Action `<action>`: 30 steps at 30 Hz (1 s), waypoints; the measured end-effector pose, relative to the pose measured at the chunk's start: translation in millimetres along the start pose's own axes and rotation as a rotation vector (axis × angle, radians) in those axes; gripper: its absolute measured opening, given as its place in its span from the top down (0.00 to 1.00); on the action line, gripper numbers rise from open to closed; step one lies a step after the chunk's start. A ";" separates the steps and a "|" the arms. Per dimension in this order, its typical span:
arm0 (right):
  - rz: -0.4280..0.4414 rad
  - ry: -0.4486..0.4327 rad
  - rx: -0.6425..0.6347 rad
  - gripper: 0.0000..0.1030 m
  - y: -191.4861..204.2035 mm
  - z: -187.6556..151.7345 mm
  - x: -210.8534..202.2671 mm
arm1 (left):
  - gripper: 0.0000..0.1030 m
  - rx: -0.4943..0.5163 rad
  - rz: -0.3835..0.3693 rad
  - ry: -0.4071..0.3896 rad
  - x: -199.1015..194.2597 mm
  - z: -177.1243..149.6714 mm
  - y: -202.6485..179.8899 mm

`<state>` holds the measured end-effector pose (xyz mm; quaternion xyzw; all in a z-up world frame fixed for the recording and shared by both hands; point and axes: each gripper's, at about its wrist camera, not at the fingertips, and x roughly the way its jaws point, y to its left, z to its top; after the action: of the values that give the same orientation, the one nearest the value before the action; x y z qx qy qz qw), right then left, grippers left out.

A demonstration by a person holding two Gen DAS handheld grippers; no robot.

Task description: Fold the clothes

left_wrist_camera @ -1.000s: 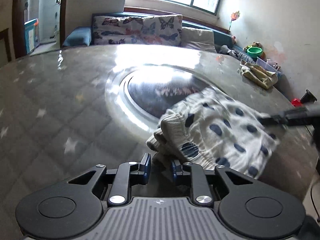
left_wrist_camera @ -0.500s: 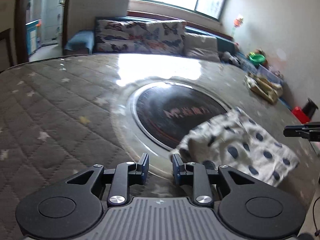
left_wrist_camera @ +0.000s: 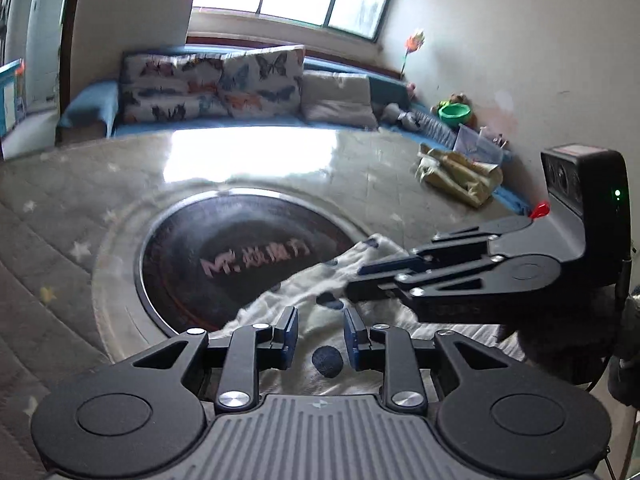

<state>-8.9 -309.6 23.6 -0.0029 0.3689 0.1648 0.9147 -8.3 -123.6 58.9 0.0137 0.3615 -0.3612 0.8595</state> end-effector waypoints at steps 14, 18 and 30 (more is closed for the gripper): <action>-0.071 -0.010 0.091 0.66 -35.1 -9.2 -17.9 | 0.73 -0.048 0.038 -0.013 -6.8 -4.7 16.2; -0.055 0.003 0.036 0.65 -19.8 -25.2 -37.0 | 0.73 -0.007 0.031 -0.038 -21.3 -7.5 2.2; -0.108 0.000 0.008 0.63 -0.1 -91.2 -95.0 | 0.73 0.067 0.066 0.009 -27.1 -43.5 -11.9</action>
<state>-134.4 -349.7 21.4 -0.0193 0.3689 0.1137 0.9223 -55.4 -103.5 46.7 0.0558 0.3524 -0.3445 0.8683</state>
